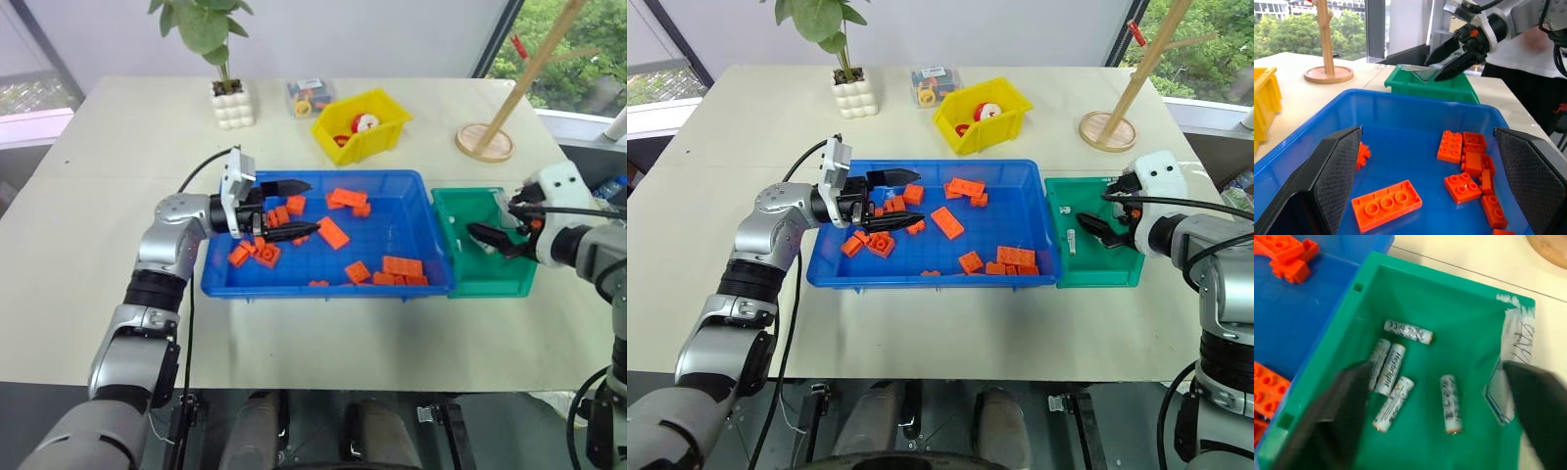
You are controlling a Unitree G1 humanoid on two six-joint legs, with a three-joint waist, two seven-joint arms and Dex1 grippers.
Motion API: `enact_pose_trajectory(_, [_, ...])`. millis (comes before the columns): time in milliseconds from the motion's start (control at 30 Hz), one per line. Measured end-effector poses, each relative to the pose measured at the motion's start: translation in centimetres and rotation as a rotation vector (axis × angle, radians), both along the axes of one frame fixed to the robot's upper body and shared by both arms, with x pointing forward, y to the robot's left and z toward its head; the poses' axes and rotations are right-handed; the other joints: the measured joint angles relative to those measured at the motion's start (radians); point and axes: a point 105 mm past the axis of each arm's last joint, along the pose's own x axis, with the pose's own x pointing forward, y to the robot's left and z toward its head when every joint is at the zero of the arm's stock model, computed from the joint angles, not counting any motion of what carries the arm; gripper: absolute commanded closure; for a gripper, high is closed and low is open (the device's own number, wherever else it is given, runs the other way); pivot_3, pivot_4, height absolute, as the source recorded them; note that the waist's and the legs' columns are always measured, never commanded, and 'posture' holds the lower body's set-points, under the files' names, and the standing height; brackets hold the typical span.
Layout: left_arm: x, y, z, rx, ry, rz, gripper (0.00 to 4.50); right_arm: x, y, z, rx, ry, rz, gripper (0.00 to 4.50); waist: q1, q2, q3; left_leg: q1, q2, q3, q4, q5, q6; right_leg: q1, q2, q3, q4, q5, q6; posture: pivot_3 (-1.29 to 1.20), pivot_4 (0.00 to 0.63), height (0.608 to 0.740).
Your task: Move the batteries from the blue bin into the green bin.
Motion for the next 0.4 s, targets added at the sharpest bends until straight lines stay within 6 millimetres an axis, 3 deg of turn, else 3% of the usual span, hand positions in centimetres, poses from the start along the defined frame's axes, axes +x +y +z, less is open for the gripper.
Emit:
enact_pose_trajectory(200, [1.2,1.6,1.4,-0.069,-0.032,0.130,0.00,2.3,0.5,2.3,0.042,-0.162,0.001,0.06,-0.002,0.000,0.000,0.000,0.000,0.000,0.000,0.000,0.000,0.000,0.000,0.000,0.000,0.000,0.000,0.00,0.150,0.739])
enact_pose_trajectory(400, [2.1,5.9,4.7,-0.165,-0.120,0.353,0.00,5.2,0.3,3.8,0.109,-0.336,0.005,0.06,-0.006,0.000,0.000,0.000,0.000,0.000,0.000,0.000,0.000,0.000,0.000,0.000,0.001,0.000,0.000,0.00,0.150,0.739])
